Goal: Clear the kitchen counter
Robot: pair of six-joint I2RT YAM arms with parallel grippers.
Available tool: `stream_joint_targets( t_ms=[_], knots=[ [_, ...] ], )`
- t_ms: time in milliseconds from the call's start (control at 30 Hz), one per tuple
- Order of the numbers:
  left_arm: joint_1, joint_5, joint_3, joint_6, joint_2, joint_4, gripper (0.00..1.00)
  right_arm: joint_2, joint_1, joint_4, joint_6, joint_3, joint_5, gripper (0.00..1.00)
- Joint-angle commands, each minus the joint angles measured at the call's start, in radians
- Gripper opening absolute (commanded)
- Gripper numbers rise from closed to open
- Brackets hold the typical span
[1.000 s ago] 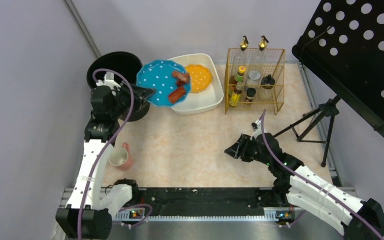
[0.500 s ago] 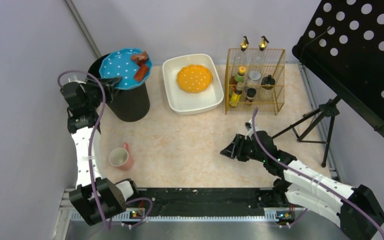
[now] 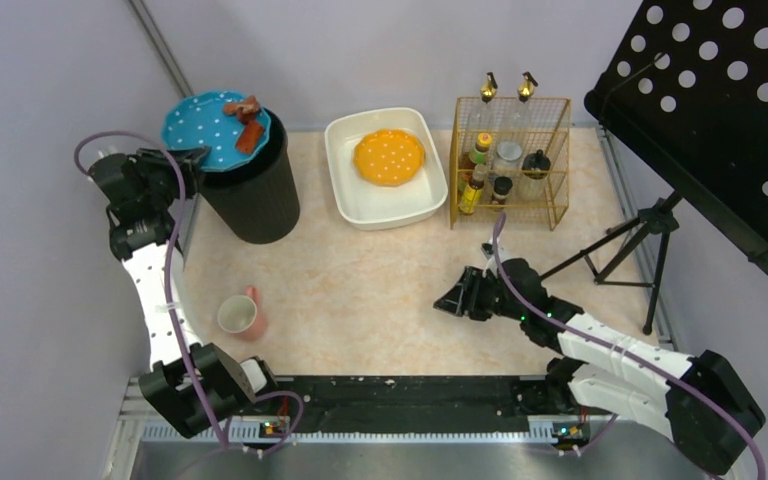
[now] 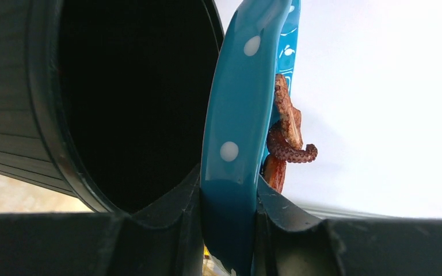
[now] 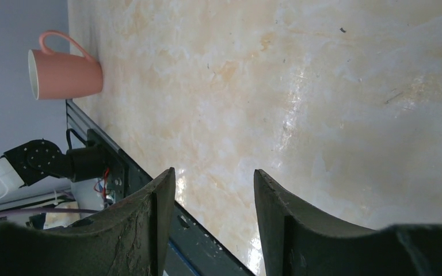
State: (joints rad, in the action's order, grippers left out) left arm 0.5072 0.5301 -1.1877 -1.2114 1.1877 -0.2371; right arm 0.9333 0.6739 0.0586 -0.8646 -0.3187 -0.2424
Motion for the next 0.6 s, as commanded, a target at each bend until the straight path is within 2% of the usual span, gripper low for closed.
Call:
stream_joint_targets(
  t_ms=[0, 167, 567],
  knots=[
    [0.033, -0.052, -0.148, 0.079, -0.034, 0.07, 0.0, 0.023, 0.003, 0.08, 0.015, -0.013, -0.027, 0.51],
    [0.078, -0.089, -0.211, 0.136, -0.009, -0.015, 0.0, 0.029, 0.001, 0.087, 0.019, -0.01, -0.034, 0.51],
    [0.075, -0.301, -0.277, 0.304, 0.006, -0.14, 0.0, 0.022, 0.003, 0.104, 0.026, -0.004, -0.056, 0.51]
  ],
)
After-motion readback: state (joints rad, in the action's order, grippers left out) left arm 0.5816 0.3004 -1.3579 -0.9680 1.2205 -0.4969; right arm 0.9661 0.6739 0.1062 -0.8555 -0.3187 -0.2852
